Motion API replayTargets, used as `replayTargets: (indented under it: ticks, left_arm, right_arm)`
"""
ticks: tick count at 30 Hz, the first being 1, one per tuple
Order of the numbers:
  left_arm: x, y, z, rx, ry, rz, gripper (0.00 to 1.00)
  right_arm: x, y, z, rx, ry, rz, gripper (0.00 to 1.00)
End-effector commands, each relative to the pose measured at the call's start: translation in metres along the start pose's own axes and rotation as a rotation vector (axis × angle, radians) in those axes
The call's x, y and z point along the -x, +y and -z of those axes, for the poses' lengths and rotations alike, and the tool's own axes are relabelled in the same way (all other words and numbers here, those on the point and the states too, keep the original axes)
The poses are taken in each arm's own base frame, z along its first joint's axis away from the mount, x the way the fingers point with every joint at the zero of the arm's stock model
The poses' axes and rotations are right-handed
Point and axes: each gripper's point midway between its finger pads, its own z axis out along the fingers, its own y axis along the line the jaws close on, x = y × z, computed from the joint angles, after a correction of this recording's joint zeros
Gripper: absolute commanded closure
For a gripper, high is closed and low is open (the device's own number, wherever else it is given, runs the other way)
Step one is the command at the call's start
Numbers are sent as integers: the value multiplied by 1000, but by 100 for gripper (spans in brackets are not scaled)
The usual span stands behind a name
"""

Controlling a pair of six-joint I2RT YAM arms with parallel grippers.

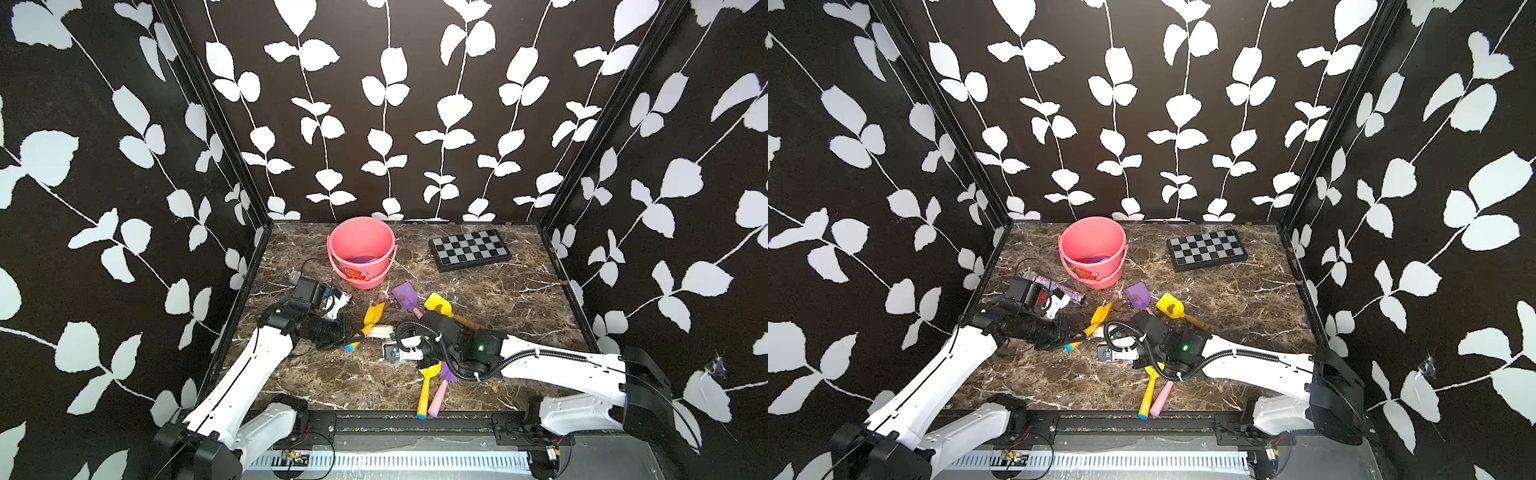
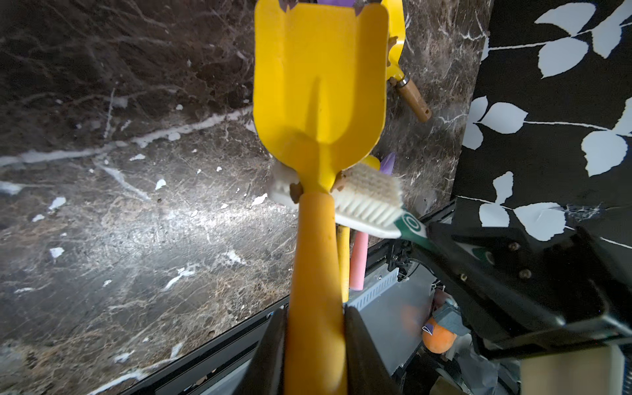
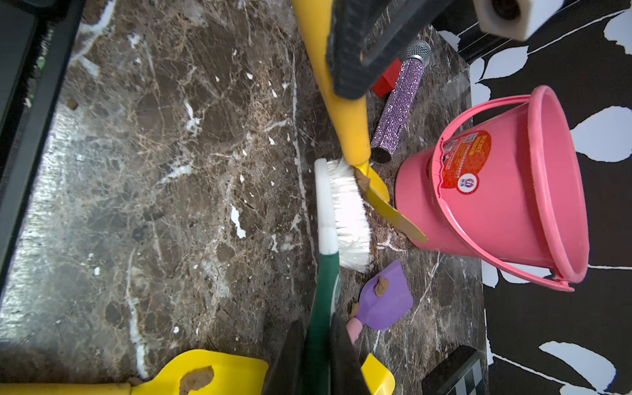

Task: Brush the soil off the hand trowel and place it into the bucket
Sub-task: Brush off the soil from the hand trowel.

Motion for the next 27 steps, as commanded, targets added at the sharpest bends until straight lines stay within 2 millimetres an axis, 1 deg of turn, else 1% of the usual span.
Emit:
replayTargets:
  ticks: [1,4,6,8,11,13,15,17,21,24,27]
  left_arm:
    - [3,-4,4,-13,-29,-25,100]
    - [6,-4,3,-16,-37,-21,100]
    - [7,-5,1,-26,-32,-17,100]
    - [7,-5,0,-30,-26,-13,100]
    - [7,-4,-3,-34,-16,-8,100]
    - [5,-3,-4,-34,-16,-9,100]
    - [4,-2,-5,-37,-12,-4,100]
    - [2,-1,-6,-41,-6,-2,100]
    - [1,-1,-6,-44,-5,-5,100]
    - [2,-2,-6,-44,-9,-8,100]
    - [4,-3,-3,-40,-21,-20,100]
  right_arm:
    - [-6,3,3,4,2,-29,100]
    - [-6,13,5,44,-3,-40,100]
    - [2,15,9,48,-28,-34,100]
    - [18,13,14,46,-77,-34,100]
    - [37,7,19,35,-151,-46,100]
    - [43,1,20,15,-178,-52,100]
    - [44,-5,21,-8,-186,-64,100]
    - [40,-14,20,-37,-175,-90,100]
    - [19,-30,12,-88,-106,-163,100]
    - [2,-30,6,-94,-52,-198,100]
    - [-9,-21,2,-76,-18,-203,100]
